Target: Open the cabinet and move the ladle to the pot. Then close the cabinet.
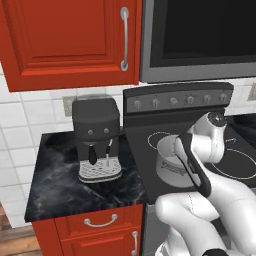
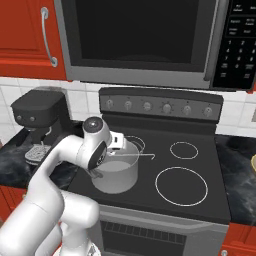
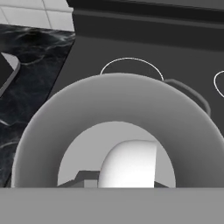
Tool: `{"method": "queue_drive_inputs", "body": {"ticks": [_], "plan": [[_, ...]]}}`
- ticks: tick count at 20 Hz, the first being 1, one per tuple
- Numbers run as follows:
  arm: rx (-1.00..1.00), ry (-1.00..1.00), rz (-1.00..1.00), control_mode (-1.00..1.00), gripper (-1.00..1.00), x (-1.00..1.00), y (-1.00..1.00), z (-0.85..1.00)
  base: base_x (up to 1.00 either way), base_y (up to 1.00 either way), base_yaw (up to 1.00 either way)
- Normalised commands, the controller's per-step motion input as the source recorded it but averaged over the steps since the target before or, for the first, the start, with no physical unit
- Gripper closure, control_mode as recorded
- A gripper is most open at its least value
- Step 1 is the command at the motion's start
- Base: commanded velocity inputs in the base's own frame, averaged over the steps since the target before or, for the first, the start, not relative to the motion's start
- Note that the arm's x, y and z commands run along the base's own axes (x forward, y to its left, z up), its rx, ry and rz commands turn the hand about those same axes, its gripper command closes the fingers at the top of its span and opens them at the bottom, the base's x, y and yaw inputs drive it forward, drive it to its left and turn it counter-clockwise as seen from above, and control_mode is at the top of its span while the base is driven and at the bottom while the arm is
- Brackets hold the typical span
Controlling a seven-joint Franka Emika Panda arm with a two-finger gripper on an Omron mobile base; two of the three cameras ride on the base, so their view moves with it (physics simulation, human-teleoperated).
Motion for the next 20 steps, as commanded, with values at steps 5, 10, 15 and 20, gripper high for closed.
{"method": "queue_drive_inputs", "body": {"ticks": [5,10,15,20], "plan": [[-0.01,0.0,0.0,-1.0,1.0,0.12,0.0,-0.09,0.0,0.0,0.0],[0.0,0.0,0.01,-1.0,1.0,0.15,0.0,-0.12,0.0,0.0,0.0],[0.0,0.01,0.02,-1.0,1.0,0.16,0.0,-0.15,0.0,0.0,0.0],[0.0,0.02,0.01,-1.0,1.0,0.07,0.0,-0.16,0.0,0.0,0.0]]}}
